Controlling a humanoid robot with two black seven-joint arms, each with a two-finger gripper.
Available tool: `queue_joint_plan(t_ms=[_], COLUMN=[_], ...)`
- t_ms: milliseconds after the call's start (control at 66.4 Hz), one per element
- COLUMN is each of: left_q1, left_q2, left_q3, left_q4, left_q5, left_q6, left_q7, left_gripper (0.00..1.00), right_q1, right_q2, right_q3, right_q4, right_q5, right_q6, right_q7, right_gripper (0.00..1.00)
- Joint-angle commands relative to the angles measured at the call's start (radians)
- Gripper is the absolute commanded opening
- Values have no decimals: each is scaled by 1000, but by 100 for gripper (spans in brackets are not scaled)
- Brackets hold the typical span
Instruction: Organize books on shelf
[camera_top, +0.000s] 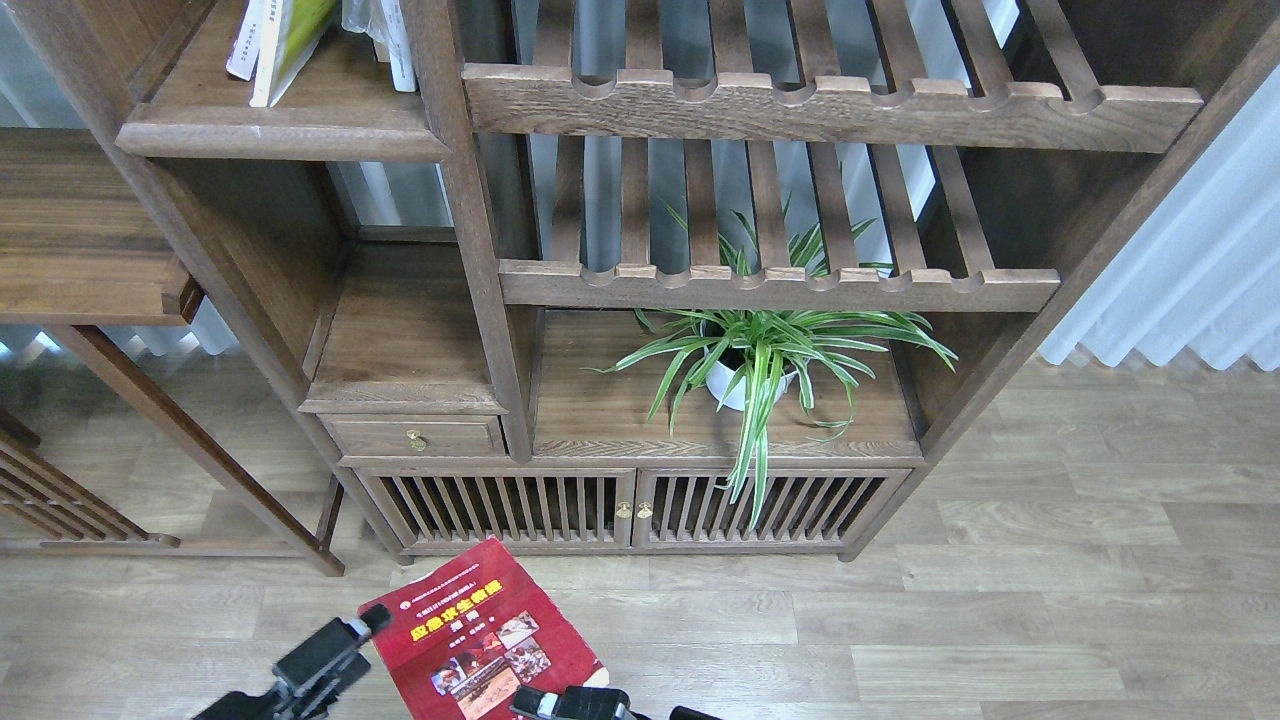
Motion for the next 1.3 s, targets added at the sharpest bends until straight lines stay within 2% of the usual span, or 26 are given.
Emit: queue_joint_plan(t_ms=[0, 136, 271, 377, 392, 452, 603, 678, 693, 738, 1115, 1145, 1280], left_q1=[0, 0, -12, -21, -23, -24, -24, -23, -21, -21, -24, -24, -23], left_q2=[-35, -50, -50, -50, -50, -52, -53, -52, -49, -47, -35, -27, -10], left_q3=[8, 18, 18, 20, 23, 31, 48, 54, 54, 54, 57, 57, 57], left_q4=[15, 24, 23, 24, 24, 26, 30, 30, 30, 30, 29, 27, 23], left_q5=[-3, -4, -26, -38, -39, -46, -89, -112, -121, -136, -144, -144, -144], left_q6=[0, 0, 0, 0, 0, 0, 0, 0, 0, 0, 0, 0, 0], left_q7=[-1, -3, -3, -3, -3, -3, -3, -6, -6, -6, -6, -4, -4], left_gripper=[92, 87, 86, 80, 76, 72, 44, 24, 16, 9, 5, 5, 5], right_q1=[-4, -7, -10, -13, -15, -16, -21, -25, -27, -27, -27, -24, -12], right_q2=[0, 0, 0, 0, 0, 0, 0, 0, 0, 0, 0, 0, 0], right_q3=[-2, -2, -6, -11, -11, -11, -11, -12, -12, -12, -3, 1, 8], right_q4=[2, 6, 7, 7, 7, 7, 7, 7, 7, 7, 6, -2, -8], right_q5=[-1, -1, -1, -1, -1, -1, -1, -2, -2, -2, -2, -4, -7], right_q6=[0, 0, 0, 0, 0, 0, 0, 0, 0, 0, 0, 0, 0], right_q7=[0, 0, 0, 0, 0, 0, 0, 0, 0, 0, 3, 11, 16], right_gripper=[4, 4, 4, 4, 4, 4, 4, 4, 4, 4, 6, 12, 23])
